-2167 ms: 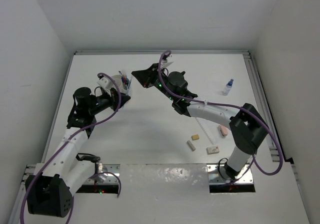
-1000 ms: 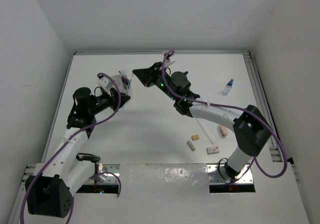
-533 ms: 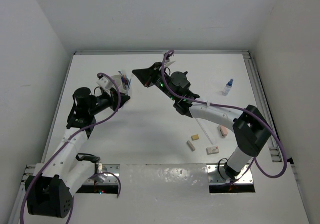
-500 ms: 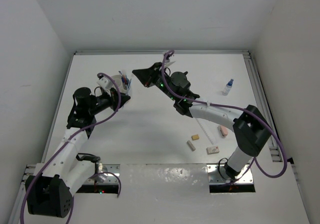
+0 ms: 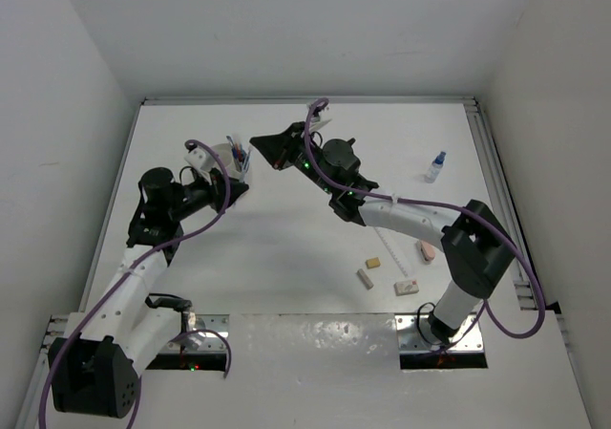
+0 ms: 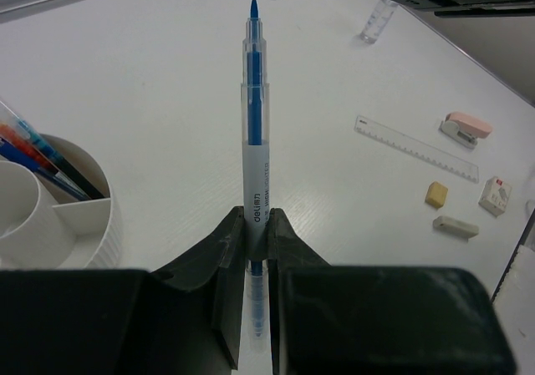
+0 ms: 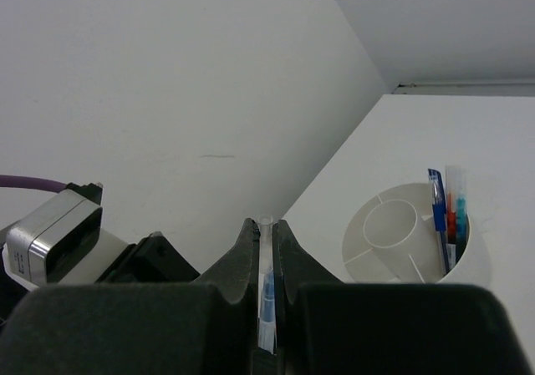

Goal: Sort the stationery into containers
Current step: Close the pen cap on the pen.

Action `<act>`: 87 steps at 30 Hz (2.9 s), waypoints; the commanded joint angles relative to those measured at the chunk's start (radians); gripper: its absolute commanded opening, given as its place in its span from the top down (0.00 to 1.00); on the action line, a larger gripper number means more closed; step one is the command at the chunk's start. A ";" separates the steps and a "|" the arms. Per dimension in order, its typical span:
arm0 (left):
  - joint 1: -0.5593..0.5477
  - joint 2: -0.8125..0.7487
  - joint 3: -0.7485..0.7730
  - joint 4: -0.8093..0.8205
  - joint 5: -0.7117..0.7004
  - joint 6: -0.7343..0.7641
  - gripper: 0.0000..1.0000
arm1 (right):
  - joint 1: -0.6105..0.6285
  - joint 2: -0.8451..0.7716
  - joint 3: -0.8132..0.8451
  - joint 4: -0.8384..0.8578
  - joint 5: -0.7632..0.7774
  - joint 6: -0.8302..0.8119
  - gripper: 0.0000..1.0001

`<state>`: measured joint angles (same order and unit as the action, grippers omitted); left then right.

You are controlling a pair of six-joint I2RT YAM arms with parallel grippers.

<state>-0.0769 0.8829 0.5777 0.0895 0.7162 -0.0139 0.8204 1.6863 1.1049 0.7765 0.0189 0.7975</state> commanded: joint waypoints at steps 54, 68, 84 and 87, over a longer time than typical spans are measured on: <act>-0.181 -0.331 -0.125 -0.188 -0.087 0.150 1.00 | 0.178 -0.323 -0.255 -0.006 0.200 -0.238 1.00; -0.179 -0.329 -0.118 -0.171 -0.093 0.129 1.00 | 0.180 -0.287 -0.258 0.004 0.191 -0.201 1.00; -0.181 -0.332 -0.121 -0.166 -0.098 0.123 1.00 | 0.180 -0.254 -0.261 0.046 0.219 -0.181 1.00; -0.179 -0.332 -0.121 -0.163 -0.100 0.124 1.00 | 0.178 -0.255 -0.266 0.040 0.219 -0.179 1.00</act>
<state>-0.2485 0.5587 0.4450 -0.1162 0.6201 0.1223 0.9924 1.4353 0.8471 0.7631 0.2207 0.6064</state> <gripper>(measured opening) 0.099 0.022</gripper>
